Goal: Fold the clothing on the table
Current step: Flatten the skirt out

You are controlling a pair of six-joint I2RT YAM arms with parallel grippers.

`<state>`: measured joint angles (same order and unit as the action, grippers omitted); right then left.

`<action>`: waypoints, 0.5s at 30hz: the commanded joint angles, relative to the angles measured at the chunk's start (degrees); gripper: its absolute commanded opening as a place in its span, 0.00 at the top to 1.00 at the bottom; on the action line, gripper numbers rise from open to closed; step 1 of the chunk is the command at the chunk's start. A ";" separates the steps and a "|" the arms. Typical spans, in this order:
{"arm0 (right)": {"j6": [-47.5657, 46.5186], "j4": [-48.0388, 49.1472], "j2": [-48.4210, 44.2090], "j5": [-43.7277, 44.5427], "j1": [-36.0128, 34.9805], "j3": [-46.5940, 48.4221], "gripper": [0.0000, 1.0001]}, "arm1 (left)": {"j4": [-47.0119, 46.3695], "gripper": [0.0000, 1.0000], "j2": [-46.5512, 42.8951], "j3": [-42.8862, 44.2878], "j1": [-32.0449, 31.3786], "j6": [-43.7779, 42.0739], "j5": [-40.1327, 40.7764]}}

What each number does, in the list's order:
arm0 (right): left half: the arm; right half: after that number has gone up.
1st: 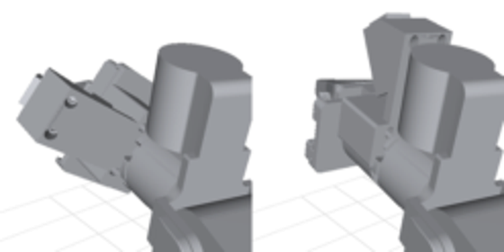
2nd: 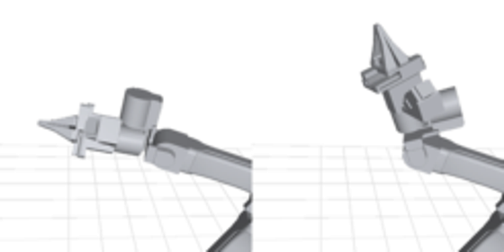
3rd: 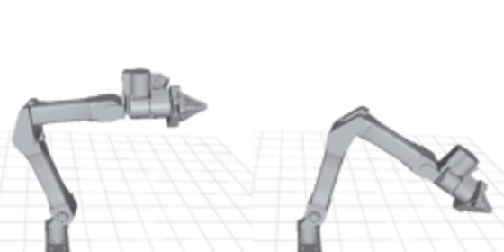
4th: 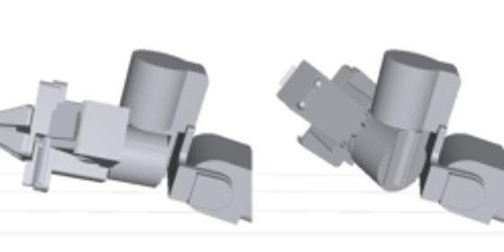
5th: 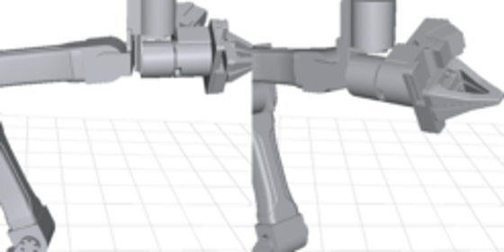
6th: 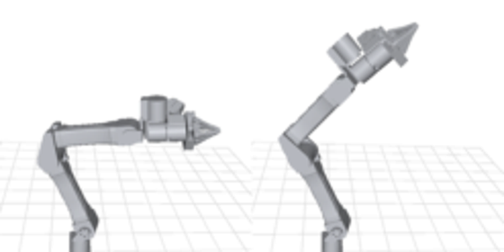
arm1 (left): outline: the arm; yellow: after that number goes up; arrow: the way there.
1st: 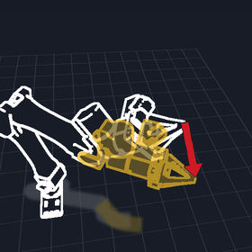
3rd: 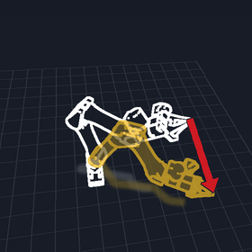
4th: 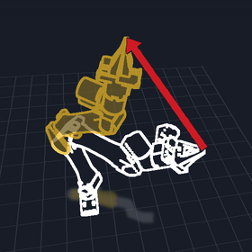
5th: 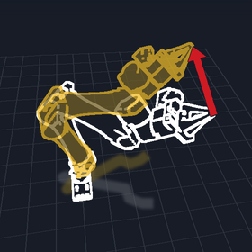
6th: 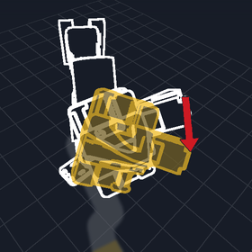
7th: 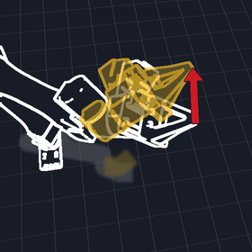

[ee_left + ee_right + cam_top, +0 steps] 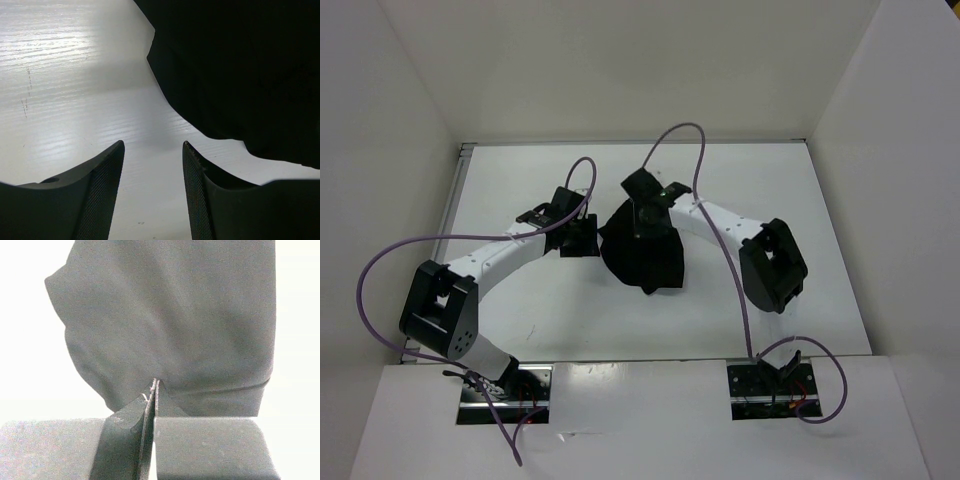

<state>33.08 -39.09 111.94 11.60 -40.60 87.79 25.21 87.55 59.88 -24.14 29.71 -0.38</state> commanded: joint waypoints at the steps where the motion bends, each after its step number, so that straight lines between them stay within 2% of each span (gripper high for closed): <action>1: -3.90 -2.04 -7.00 6.42 -0.36 10.98 1.00 | -1.22 0.42 -1.77 -0.20 0.32 -1.50 -0.06; 7: -6.27 -7.65 0.90 6.25 -0.36 24.79 0.99 | -0.69 0.42 -1.77 -0.20 0.32 -1.50 0.47; 8: -6.27 -8.62 1.43 6.25 -0.36 24.80 0.78 | -0.69 0.42 -1.77 -0.20 0.32 -1.50 0.47; 11: -4.87 -9.25 0.74 4.85 -0.36 18.42 0.52 | -0.69 0.42 -2.29 -0.20 0.32 -1.50 0.47; 15: -3.64 -7.23 -2.51 4.23 -0.36 8.73 0.46 | -0.69 0.42 -2.29 -0.20 0.32 -1.50 0.47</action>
<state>28.67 -42.54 110.37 16.01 -40.62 101.75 25.23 87.48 59.86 -24.14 29.69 -0.10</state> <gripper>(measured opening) 0.535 0.577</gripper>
